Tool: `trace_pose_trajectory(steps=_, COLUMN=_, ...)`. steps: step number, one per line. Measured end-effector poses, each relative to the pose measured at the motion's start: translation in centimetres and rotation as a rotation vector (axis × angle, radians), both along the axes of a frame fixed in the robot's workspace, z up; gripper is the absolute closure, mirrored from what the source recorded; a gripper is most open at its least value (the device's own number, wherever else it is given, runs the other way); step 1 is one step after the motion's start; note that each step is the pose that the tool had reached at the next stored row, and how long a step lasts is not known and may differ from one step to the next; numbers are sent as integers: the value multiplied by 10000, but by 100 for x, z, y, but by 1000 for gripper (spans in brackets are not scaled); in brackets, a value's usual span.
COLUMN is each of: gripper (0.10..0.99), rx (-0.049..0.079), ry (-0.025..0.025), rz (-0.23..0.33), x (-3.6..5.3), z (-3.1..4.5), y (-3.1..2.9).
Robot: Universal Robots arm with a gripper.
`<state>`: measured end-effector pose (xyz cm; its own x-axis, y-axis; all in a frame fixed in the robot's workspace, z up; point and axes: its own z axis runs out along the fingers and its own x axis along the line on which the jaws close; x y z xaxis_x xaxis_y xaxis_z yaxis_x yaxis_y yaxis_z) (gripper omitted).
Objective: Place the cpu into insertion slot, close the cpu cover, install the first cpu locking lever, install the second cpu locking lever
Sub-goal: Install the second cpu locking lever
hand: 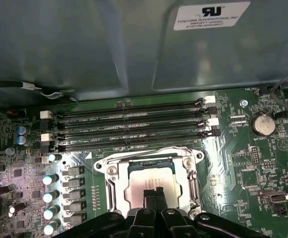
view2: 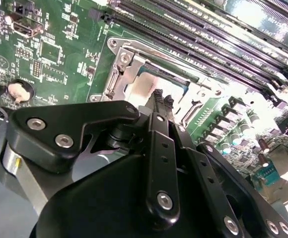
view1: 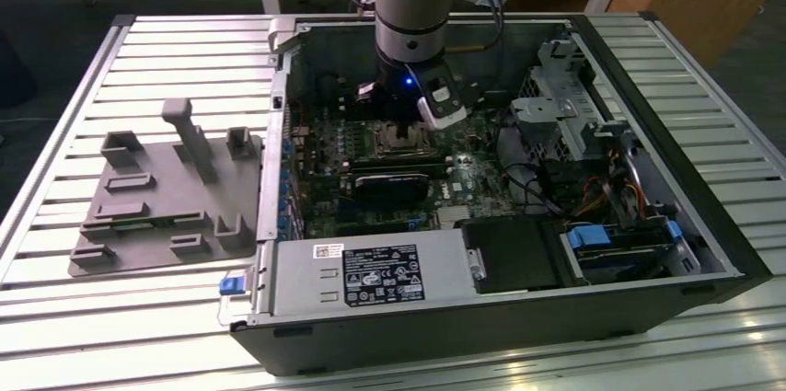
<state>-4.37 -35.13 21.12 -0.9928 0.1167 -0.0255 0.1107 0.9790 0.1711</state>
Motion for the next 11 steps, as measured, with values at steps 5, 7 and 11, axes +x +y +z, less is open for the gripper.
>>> trace_pose_trajectory(steps=5, gripper=984, rx=1, ry=-1, rz=15, x=0, z=73, y=0)
trace_pose_trajectory(steps=7, gripper=984, rx=3, ry=-2, rz=16, x=1, z=73, y=1)
trace_pose_trajectory(steps=11, gripper=984, rx=-4, ry=0, rz=15, x=0, z=74, y=1)
